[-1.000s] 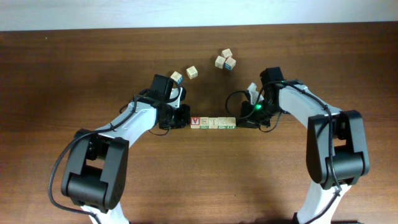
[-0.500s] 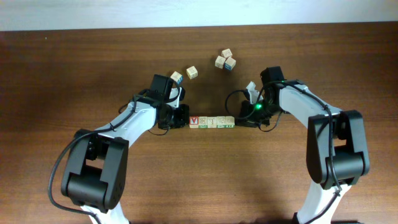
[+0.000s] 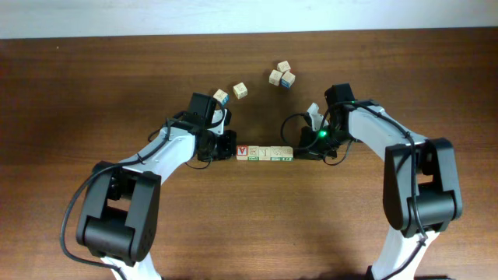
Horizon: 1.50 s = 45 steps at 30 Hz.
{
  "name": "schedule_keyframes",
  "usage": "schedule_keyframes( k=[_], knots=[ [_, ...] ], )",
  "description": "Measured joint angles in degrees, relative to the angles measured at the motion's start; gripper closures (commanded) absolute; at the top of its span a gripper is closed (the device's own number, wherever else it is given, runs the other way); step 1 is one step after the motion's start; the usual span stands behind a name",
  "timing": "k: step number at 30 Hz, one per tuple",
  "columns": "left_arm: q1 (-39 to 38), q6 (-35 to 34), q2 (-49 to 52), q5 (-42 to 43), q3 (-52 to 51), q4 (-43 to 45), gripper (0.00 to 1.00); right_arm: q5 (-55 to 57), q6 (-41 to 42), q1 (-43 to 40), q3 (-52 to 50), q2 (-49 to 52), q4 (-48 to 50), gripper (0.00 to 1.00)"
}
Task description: Rotate 5 blocks
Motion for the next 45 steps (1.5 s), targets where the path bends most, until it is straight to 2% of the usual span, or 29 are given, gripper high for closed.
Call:
schedule_keyframes(
  k=[35, 45],
  knots=[
    [0.5, 0.0, 0.0, -2.6, 0.0, 0.0, 1.00, 0.5, 0.1, 2.4, 0.5, -2.3, -0.9, 0.96],
    [0.5, 0.0, 0.0, -2.6, -0.1, -0.1, 1.00, 0.5, 0.2, 3.0, 1.5, -5.6, -1.1, 0.96]
  ],
)
